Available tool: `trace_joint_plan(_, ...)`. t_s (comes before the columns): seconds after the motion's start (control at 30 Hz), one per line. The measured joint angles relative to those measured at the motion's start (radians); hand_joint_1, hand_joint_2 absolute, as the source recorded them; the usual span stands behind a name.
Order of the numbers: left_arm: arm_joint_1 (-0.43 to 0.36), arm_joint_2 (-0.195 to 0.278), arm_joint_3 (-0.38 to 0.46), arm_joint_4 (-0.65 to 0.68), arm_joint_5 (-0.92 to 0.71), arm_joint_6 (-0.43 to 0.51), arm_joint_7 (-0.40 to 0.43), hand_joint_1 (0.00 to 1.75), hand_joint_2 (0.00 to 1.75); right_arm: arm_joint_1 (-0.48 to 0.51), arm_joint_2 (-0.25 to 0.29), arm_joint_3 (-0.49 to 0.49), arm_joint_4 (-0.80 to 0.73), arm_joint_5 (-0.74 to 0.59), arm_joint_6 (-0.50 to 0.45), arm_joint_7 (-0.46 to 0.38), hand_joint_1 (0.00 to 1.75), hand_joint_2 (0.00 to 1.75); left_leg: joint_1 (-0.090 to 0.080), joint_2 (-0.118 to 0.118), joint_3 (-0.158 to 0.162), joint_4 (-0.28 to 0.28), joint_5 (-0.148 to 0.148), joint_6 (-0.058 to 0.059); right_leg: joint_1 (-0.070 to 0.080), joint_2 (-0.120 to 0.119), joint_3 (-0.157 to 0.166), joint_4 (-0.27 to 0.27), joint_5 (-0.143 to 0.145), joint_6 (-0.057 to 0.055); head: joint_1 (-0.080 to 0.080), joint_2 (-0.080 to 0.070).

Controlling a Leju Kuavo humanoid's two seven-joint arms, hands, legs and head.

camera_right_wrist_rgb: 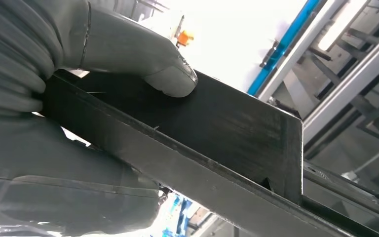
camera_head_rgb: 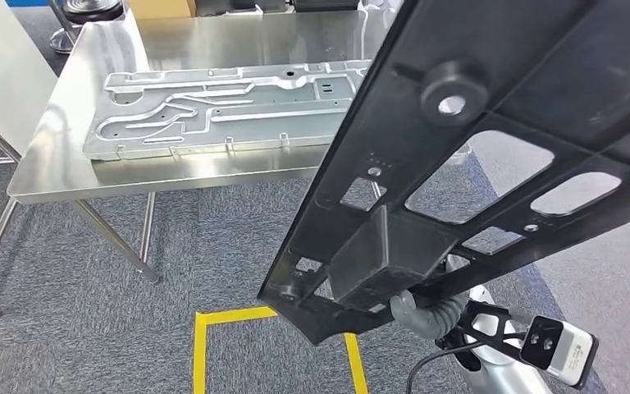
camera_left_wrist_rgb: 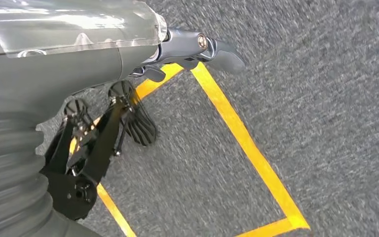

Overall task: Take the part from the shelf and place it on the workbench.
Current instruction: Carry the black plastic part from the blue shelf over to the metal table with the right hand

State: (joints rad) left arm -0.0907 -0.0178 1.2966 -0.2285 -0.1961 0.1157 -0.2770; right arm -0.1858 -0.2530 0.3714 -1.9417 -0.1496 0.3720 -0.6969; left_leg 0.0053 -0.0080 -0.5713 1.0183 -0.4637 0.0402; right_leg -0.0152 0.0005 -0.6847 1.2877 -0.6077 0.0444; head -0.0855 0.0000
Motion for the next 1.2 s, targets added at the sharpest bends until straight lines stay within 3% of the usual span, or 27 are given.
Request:
trace_joint_plan(0.03, 0.001, 0.0, 0.0, 0.0, 0.0, -0.001, 0.0, 0.0, 1.75, 0.005, 0.0, -0.004, -0.001, 0.0, 0.006, 0.0, 1.75, 1.75, -0.001, -0.001, 0.011, 0.0, -0.009, 0.0, 0.0, 0.0, -0.018, 0.002, 0.026, -0.001, 0.0, 0.0)
trace_joint_plan(0.07, 0.001, -0.001, 0.0, 0.0, 0.0, -0.001, -0.001, 0.0, 1.75, 0.007, 0.001, -0.009, -0.002, 0.0, 0.011, 0.0, 1.75, 1.75, -0.002, -0.003, 0.025, 0.0, -0.018, -0.001, 0.001, 0.0, -0.015, -0.037, 0.071, -0.005, 0.0, 0.0)
trace_joint_plan(0.13, 0.002, -0.002, 0.0, 0.0, 0.0, -0.002, -0.001, 0.0, 1.75, 0.008, 0.001, -0.022, -0.007, -0.002, 0.021, 0.0, 1.75, 1.75, -0.005, -0.005, 0.051, -0.001, -0.037, -0.005, 0.006, 0.001, 0.024, -0.164, 0.163, -0.018, 0.0, 0.0)
trace_joint_plan(0.2, 0.0, -0.004, 0.0, 0.0, 0.0, -0.003, -0.001, 0.0, 1.75, 0.008, 0.002, -0.034, -0.015, -0.009, 0.028, 0.0, 1.75, 1.75, -0.007, -0.007, 0.064, -0.003, -0.052, -0.015, 0.014, 0.001, 0.055, -0.246, 0.191, -0.031, 0.0, 0.0)
trace_joint_plan(0.3, -0.004, -0.004, 0.0, 0.0, 0.0, -0.005, -0.003, 0.0, 1.75, 0.007, 0.002, -0.049, -0.023, -0.014, 0.03, 0.0, 1.75, 1.75, -0.005, -0.006, 0.077, -0.013, -0.064, -0.032, 0.014, 0.003, 0.074, -0.269, 0.174, -0.043, 0.0, 0.0)
trace_joint_plan(0.37, -0.006, -0.003, 0.0, 0.0, 0.0, -0.007, -0.005, 0.0, 1.75, -0.001, 0.005, -0.051, -0.026, -0.015, 0.021, 0.0, 1.75, 1.75, -0.005, -0.002, 0.069, 0.025, -0.084, -0.042, 0.007, 0.002, 0.095, -0.286, 0.168, -0.053, 0.0, 0.0)
trace_joint_plan(0.4, -0.007, -0.002, 0.0, 0.0, 0.0, -0.007, -0.005, 0.0, 1.75, -0.006, 0.007, -0.051, -0.027, -0.015, 0.014, 0.0, 1.75, 1.75, -0.002, 0.0, 0.043, 0.075, -0.103, -0.047, 0.005, 0.001, 0.106, -0.29, 0.164, -0.056, 0.0, 0.0)
trace_joint_plan(0.47, -0.007, 0.0, 0.0, 0.0, -0.001, -0.007, -0.005, 0.0, 1.75, -0.015, 0.011, -0.046, -0.026, -0.017, 0.001, 0.0, 1.75, 1.75, 0.001, 0.0, -0.044, 0.212, -0.142, -0.055, 0.005, 0.0, 0.12, -0.291, 0.151, -0.06, 0.0, 0.0)
trace_joint_plan(0.5, -0.006, 0.0, 0.0, 0.0, -0.001, -0.007, -0.005, 0.0, 1.75, -0.017, 0.012, -0.043, -0.026, -0.017, -0.006, 0.0, 1.75, 1.75, 0.003, 0.0, -0.083, 0.26, -0.144, -0.059, 0.005, 0.0, 0.128, -0.291, 0.144, -0.059, 0.0, 0.0)
trace_joint_plan(0.53, -0.005, 0.001, 0.0, 0.0, 0.0, -0.007, -0.005, 0.0, 1.75, -0.019, 0.012, -0.039, -0.025, -0.018, -0.012, 0.0, 1.75, 1.75, 0.005, 0.001, -0.108, 0.273, -0.125, -0.061, 0.005, 0.0, 0.138, -0.291, 0.135, -0.059, 0.0, 0.0)
trace_joint_plan(0.57, -0.004, 0.001, 0.0, 0.0, 0.0, -0.008, -0.005, 0.0, 1.75, -0.022, 0.013, -0.035, -0.025, -0.018, -0.018, 0.0, 1.75, 1.75, 0.006, 0.001, -0.113, 0.247, -0.085, -0.062, 0.004, 0.001, 0.151, -0.291, 0.125, -0.057, 0.0, 0.0)
trace_joint_plan(0.63, -0.003, 0.003, 0.0, 0.0, 0.0, -0.009, -0.004, 0.0, 1.75, -0.031, 0.013, -0.026, -0.024, -0.02, -0.03, 0.0, 1.75, 1.75, 0.007, 0.004, -0.082, 0.124, 0.012, -0.059, 0.004, 0.001, 0.176, -0.291, 0.105, -0.051, 0.0, 0.0)
trace_joint_plan(0.67, -0.003, 0.004, 0.0, 0.0, 0.0, -0.01, -0.004, 0.0, 1.75, -0.037, 0.013, -0.022, -0.024, -0.022, -0.036, 0.0, 1.75, 1.75, 0.006, 0.006, -0.064, 0.067, 0.04, -0.056, 0.005, 0.001, 0.183, -0.289, 0.096, -0.046, 0.0, 0.0)
trace_joint_plan(0.7, -0.004, 0.005, 0.0, 0.0, -0.001, -0.011, -0.003, 0.0, 1.75, -0.042, 0.013, -0.018, -0.024, -0.024, -0.042, 0.0, 1.75, 1.75, 0.004, 0.007, -0.053, 0.033, 0.051, -0.051, 0.007, 0.002, 0.186, -0.289, 0.09, -0.04, 0.0, 0.0)
trace_joint_plan(0.8, -0.006, 0.006, 0.0, 0.0, -0.005, -0.013, -0.001, 0.0, 1.75, -0.05, 0.013, -0.01, -0.024, -0.032, -0.049, 0.0, 1.75, 1.75, 0.002, 0.005, -0.046, 0.011, 0.038, -0.03, 0.009, 0.002, 0.188, -0.285, 0.085, -0.023, 0.0, 0.0)
trace_joint_plan(0.87, -0.007, 0.006, 0.0, 0.0, -0.002, -0.014, -0.001, 0.0, 1.75, -0.057, 0.011, -0.008, -0.024, -0.039, -0.048, 0.0, 1.75, 1.75, 0.004, 0.003, -0.031, 0.005, 0.03, -0.017, 0.007, 0.002, 0.172, -0.242, 0.072, -0.015, 0.0, 0.0)
trace_joint_plan(0.9, -0.007, 0.006, 0.0, 0.0, -0.001, -0.014, -0.001, 0.0, 1.75, -0.061, 0.01, -0.006, -0.024, -0.042, -0.048, 0.0, 1.75, 1.75, 0.005, 0.002, -0.024, 0.003, 0.026, -0.012, 0.005, 0.002, 0.144, -0.192, 0.056, -0.012, 0.0, 0.0)
trace_joint_plan(1.0, -0.008, 0.006, 0.001, 0.0, 0.0, -0.013, -0.002, 0.0, 1.75, -0.066, 0.01, 0.001, -0.023, -0.042, -0.047, 0.0, 1.75, 1.75, 0.002, 0.001, -0.007, 0.002, 0.009, -0.003, 0.003, 0.001, 0.019, -0.014, 0.0, -0.005, 0.0, 0.0)
trace_joint_plan(1.03, -0.007, 0.006, 0.001, 0.0, 0.0, -0.012, -0.002, 0.0, 1.75, -0.066, 0.01, 0.004, -0.022, -0.038, -0.048, 0.0, 1.75, 1.75, 0.001, 0.0, 0.002, 0.002, 0.002, -0.003, 0.003, 0.001, -0.006, 0.003, 0.006, -0.006, 0.0, 0.0)
trace_joint_plan(1.07, -0.007, 0.006, 0.002, 0.0, 0.0, -0.011, -0.003, 0.0, 1.75, -0.066, 0.01, 0.007, -0.021, -0.033, -0.048, 0.0, 1.75, 1.75, -0.001, -0.001, 0.013, 0.002, -0.006, -0.003, 0.003, 0.001, -0.013, -0.016, 0.035, -0.009, 0.0, 0.0)
trace_joint_plan(1.13, -0.006, 0.006, 0.003, 0.0, 0.0, -0.008, -0.003, 0.0, 1.75, -0.067, 0.012, 0.013, -0.021, -0.023, -0.048, 0.0, 1.75, 1.75, -0.004, -0.003, 0.037, 0.001, -0.025, -0.006, 0.008, 0.002, 0.014, -0.134, 0.134, -0.024, 0.0, 0.0)
trace_joint_plan(1.2, -0.008, 0.002, 0.004, 0.0, 0.0, -0.007, -0.002, 0.0, 1.75, -0.07, 0.014, 0.019, -0.021, -0.019, -0.048, 0.0, 1.75, 1.75, -0.005, -0.004, 0.052, -0.001, -0.039, -0.014, 0.018, 0.002, 0.039, -0.231, 0.18, -0.041, 0.0, 0.0)
